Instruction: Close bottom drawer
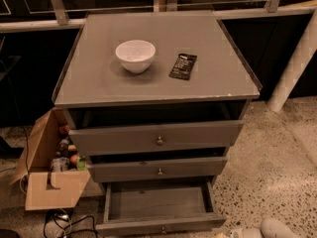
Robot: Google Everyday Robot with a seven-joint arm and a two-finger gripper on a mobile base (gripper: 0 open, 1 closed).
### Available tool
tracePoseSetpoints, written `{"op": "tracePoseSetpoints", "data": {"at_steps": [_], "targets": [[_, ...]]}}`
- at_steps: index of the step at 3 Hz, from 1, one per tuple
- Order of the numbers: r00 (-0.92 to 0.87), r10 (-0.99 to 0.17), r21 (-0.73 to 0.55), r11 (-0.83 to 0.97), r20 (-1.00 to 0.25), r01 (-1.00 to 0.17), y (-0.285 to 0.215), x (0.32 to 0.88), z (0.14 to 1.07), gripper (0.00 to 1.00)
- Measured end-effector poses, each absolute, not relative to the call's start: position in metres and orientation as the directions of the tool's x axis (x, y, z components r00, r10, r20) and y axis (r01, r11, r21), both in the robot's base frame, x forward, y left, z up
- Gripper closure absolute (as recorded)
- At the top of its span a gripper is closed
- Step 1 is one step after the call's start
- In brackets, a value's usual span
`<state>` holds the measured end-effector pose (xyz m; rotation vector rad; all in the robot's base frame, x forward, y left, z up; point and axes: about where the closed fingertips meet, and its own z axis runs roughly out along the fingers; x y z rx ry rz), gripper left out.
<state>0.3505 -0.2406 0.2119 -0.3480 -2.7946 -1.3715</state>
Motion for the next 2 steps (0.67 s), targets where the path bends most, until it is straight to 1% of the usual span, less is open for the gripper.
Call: {"op": "tracePoseSetpoints", "data": {"at_steps": [1, 2], "targets": [[-0.949, 0.281, 0.786, 0.550, 0.143, 0.282, -0.236, 0.362, 0.186, 1.00], [-0.932, 0.326, 0.785, 0.530, 0.160, 0.321, -0.236, 0.372, 0.168, 1.00]]}}
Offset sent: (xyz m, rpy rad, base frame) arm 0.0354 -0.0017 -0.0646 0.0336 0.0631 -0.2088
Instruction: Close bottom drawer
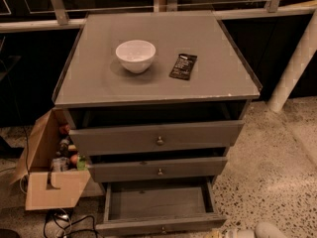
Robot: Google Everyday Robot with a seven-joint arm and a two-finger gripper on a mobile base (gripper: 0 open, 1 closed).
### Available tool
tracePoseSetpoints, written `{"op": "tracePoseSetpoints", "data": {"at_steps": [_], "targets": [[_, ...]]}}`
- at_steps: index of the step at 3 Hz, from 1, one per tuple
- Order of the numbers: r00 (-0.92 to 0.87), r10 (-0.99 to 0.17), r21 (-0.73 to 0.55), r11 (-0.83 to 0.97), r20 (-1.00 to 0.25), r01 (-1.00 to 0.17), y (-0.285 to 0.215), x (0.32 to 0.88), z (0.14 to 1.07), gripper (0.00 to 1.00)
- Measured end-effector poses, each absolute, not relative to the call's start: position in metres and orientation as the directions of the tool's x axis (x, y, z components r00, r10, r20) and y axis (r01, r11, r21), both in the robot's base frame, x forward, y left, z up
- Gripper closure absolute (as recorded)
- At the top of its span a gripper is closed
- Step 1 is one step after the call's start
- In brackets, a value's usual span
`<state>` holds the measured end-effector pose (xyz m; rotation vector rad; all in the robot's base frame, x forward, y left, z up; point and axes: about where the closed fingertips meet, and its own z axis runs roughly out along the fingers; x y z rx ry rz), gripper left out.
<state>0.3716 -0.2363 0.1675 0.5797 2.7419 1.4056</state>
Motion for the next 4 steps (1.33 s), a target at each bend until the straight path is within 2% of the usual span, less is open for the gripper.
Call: {"op": "tracePoseSetpoints", "data": {"at_steps": [2, 4], "targets": [[-0.915, 0.352, 0.792, 0.493, 0.197, 0.360, -0.225, 0.376, 0.155, 1.00], [-0.895, 0.397, 0.810, 0.446, 0.202, 0.381, -0.210, 0.412, 0.151, 1.00]]}}
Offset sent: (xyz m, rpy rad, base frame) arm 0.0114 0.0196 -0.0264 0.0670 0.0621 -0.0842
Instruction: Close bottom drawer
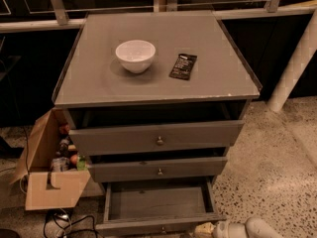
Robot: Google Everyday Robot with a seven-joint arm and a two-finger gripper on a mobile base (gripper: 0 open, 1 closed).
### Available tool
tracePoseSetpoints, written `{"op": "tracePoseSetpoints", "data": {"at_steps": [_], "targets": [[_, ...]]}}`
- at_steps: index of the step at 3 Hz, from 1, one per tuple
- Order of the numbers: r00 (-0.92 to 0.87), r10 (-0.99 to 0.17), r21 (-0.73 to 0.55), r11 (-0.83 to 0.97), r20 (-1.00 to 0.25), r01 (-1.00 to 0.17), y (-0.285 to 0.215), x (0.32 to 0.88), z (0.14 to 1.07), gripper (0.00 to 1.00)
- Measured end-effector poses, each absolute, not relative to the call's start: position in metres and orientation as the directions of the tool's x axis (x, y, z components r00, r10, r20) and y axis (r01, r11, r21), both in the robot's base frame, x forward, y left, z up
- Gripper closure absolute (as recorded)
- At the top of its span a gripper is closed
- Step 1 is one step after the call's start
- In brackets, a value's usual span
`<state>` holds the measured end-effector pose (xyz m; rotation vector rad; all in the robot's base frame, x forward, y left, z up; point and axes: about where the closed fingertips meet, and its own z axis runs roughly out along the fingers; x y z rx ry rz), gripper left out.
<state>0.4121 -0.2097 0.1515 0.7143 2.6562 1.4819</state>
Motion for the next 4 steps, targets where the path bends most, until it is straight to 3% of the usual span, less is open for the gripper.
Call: {"op": "tracePoseSetpoints", "data": {"at_steps": [4], "targets": [[-0.857, 0.475, 0.829, 0.385, 0.199, 0.406, -0.191, 0.459, 0.138, 1.00]]}}
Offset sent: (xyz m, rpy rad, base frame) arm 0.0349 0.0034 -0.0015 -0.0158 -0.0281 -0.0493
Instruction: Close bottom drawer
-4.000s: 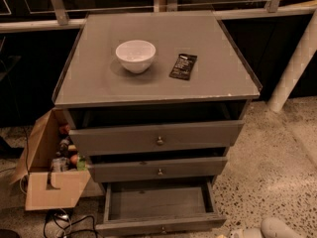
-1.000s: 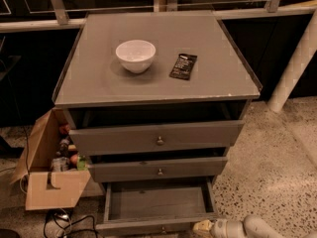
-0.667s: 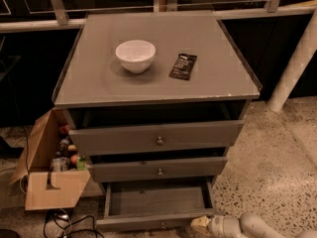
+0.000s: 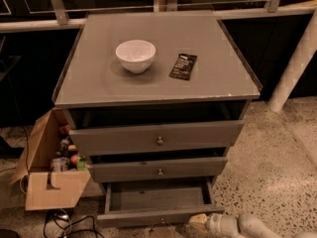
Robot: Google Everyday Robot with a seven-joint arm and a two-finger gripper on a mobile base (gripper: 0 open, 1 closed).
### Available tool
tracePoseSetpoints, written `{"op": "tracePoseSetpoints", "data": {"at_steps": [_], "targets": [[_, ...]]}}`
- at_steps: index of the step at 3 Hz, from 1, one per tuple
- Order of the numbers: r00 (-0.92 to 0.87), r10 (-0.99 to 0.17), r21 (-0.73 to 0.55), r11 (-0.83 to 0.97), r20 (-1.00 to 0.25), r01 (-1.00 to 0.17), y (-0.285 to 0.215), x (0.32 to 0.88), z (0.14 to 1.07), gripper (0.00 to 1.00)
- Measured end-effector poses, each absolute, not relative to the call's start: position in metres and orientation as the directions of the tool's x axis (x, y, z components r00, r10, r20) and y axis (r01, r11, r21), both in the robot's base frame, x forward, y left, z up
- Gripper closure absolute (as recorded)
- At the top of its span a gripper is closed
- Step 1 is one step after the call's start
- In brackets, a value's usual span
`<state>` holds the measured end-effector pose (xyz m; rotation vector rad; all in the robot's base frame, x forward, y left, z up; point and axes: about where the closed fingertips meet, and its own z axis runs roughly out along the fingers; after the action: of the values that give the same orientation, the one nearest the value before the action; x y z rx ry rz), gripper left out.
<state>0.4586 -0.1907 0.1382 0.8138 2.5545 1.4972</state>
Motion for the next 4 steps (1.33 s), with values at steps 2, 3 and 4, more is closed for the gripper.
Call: {"op": "tracePoseSetpoints", "data": {"at_steps": [2, 3, 4], "targets": [[-0.809, 0.553, 0.846, 0.318, 0.201, 0.428, -0.184, 0.512, 0.130, 1.00], [-0.799, 0.569, 0.856, 0.297, 0.197, 0.422, -0.180, 0.538, 0.129, 1.00], [-0.799, 0.569, 0.856, 0.297, 0.196, 0.422, -0.180, 0.538, 0.129, 1.00]]}}
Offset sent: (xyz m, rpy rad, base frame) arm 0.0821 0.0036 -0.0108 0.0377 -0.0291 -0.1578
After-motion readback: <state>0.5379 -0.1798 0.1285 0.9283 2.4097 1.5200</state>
